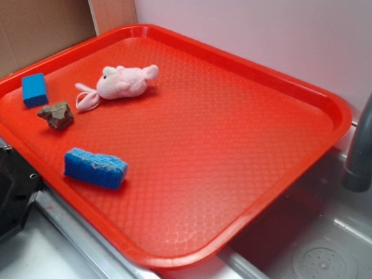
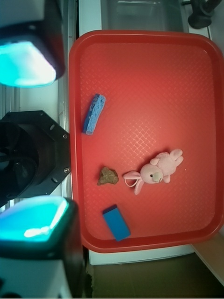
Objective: Grab the blue block.
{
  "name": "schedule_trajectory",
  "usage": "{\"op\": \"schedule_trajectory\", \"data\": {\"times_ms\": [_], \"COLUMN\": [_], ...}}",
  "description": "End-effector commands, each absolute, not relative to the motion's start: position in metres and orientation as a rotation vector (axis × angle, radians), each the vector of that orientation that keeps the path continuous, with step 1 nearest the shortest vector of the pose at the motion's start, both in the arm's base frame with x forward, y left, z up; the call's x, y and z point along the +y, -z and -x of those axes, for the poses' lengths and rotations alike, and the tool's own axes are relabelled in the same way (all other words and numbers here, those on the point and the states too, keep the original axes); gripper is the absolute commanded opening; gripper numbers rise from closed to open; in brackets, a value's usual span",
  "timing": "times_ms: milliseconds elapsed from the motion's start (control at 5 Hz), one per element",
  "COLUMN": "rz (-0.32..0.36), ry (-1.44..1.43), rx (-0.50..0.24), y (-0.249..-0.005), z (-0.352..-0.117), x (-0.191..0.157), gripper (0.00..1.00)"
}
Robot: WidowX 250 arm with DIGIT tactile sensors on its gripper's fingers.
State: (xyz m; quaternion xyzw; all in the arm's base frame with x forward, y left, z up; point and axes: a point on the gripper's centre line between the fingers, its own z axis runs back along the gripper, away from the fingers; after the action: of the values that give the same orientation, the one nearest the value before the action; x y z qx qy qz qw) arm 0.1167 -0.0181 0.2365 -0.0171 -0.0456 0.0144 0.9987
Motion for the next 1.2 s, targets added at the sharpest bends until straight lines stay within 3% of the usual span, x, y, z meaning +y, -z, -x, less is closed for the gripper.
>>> {"op": "schedule_trajectory", "data": {"times_ms": [0,200,400,600,800,1000], "rz": [0.034,-0.042,-0.037,0.047,0.063,0.039], "ry": [-0.029,-0.193,-0.444,-0.632,-0.860,-1.062], "rx": [-0.091,-0.042,-0.058,-0.121,-0.214,-0.209], "y": [-0.236,-0.203,-0.172,-0.147,-0.124,-0.100], "z": [-0.117,-0.121,-0.136,-0.165,-0.181,-0.182], "x": [-0.018,0.022,0.068,0.090,0.109,0.121], "gripper": [1.00,1.00,1.00,1.00,1.00,1.00]}}
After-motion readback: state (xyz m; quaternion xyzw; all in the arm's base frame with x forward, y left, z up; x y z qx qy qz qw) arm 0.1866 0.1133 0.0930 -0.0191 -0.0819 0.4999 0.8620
